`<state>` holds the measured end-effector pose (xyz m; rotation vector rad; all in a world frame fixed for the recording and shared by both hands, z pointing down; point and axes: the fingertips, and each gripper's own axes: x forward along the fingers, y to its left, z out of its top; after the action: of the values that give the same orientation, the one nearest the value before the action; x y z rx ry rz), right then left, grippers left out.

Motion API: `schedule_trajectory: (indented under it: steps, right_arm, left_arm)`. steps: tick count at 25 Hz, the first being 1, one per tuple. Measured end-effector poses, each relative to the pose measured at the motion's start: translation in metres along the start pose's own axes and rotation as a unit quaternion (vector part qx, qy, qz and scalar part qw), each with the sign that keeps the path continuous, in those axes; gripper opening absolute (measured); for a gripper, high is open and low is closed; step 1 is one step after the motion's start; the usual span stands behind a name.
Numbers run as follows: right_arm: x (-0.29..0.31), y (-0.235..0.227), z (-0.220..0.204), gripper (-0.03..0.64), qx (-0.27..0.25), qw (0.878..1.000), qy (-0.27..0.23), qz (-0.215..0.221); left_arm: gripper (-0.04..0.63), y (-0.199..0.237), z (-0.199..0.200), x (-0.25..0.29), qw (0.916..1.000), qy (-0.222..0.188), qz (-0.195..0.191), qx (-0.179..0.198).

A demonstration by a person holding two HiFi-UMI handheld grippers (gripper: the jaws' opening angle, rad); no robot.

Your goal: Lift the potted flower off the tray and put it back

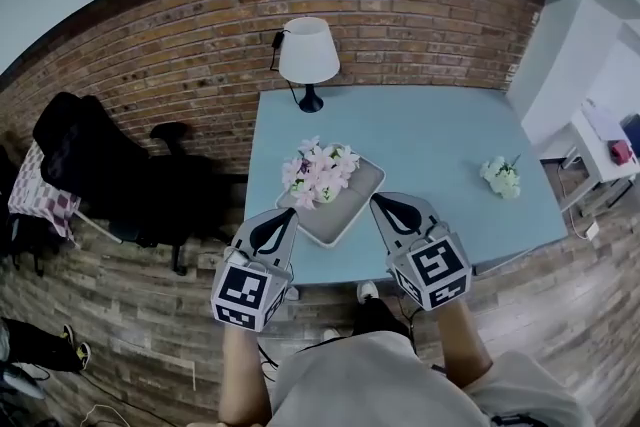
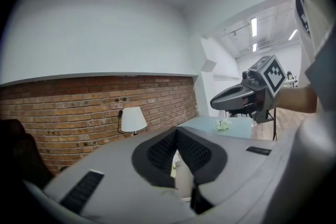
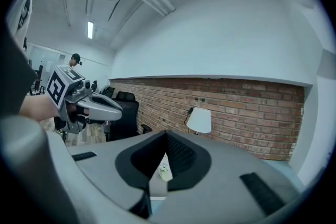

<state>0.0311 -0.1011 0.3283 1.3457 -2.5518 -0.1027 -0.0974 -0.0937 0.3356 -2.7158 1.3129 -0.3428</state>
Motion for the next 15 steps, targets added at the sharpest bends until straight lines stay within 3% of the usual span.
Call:
schedule_trajectory:
  steps: [15]
  right_arm:
    - [0.0025, 0.0046, -0.0069, 0.020, -0.008, 1.000, 0.019, -0.003]
  left_arm:
    - [0.023, 0.0026, -0.0030, -0.0011, 1.0000, 0.007, 0.002, -0.004]
